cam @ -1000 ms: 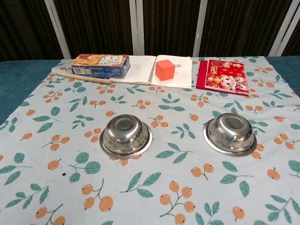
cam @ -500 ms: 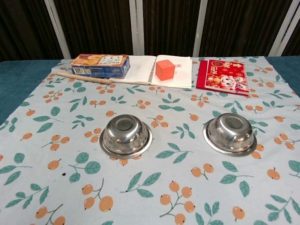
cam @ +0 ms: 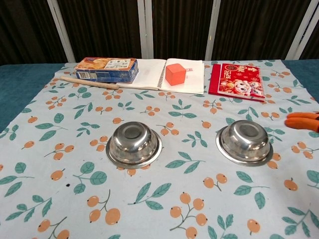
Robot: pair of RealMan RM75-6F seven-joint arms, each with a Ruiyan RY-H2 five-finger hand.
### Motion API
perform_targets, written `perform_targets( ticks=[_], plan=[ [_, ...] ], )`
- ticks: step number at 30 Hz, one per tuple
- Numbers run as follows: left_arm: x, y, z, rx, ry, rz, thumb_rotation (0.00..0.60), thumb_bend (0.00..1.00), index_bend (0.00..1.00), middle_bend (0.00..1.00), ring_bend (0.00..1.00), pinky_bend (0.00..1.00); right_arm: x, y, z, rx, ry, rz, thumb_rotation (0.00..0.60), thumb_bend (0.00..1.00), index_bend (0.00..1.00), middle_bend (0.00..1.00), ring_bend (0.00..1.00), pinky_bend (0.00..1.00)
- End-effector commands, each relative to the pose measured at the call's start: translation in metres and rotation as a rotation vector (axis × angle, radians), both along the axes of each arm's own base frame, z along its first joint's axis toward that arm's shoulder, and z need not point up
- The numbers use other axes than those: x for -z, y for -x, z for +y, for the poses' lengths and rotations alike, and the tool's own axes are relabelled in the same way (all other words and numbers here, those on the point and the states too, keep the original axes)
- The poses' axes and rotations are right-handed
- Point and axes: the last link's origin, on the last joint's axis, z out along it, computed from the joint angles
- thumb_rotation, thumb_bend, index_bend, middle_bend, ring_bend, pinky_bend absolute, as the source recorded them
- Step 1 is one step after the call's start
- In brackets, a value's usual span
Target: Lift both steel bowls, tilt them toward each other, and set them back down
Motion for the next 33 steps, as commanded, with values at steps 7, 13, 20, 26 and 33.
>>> perform_targets(
  ticks=[7,13,20,26,33],
  plan=[
    [0.003,0.007,0.009,-0.059,-0.004,0.024,0.526,0.12,0.0,0.0,0.0,0.14,0.029,-0.028,-0.049,-0.018,-0.033,0.007,0.6,0.34,0.0,0.0,0.0,0.02],
    [0.005,0.01,0.016,-0.097,-0.011,0.033,0.527,0.12,0.0,0.0,0.0,0.14,0.043,-0.038,-0.071,-0.02,-0.056,0.022,0.6,0.33,0.0,0.0,0.0,0.02],
    [0.008,0.015,0.025,-0.147,-0.012,0.048,0.525,0.12,0.0,0.0,0.0,0.14,0.06,-0.045,-0.094,0.007,-0.094,0.035,0.6,0.33,0.0,0.0,0.0,0.06],
    [0.009,0.018,0.033,-0.179,-0.008,0.05,0.527,0.12,0.0,0.0,0.0,0.14,0.066,-0.05,-0.109,0.018,-0.096,0.06,0.6,0.33,0.0,0.0,0.0,0.06],
    [0.009,0.019,0.038,-0.197,0.002,0.053,0.529,0.12,0.0,0.0,0.0,0.14,0.076,-0.05,-0.118,0.039,-0.123,0.122,0.6,0.33,0.0,0.0,0.0,0.06]
  ],
)
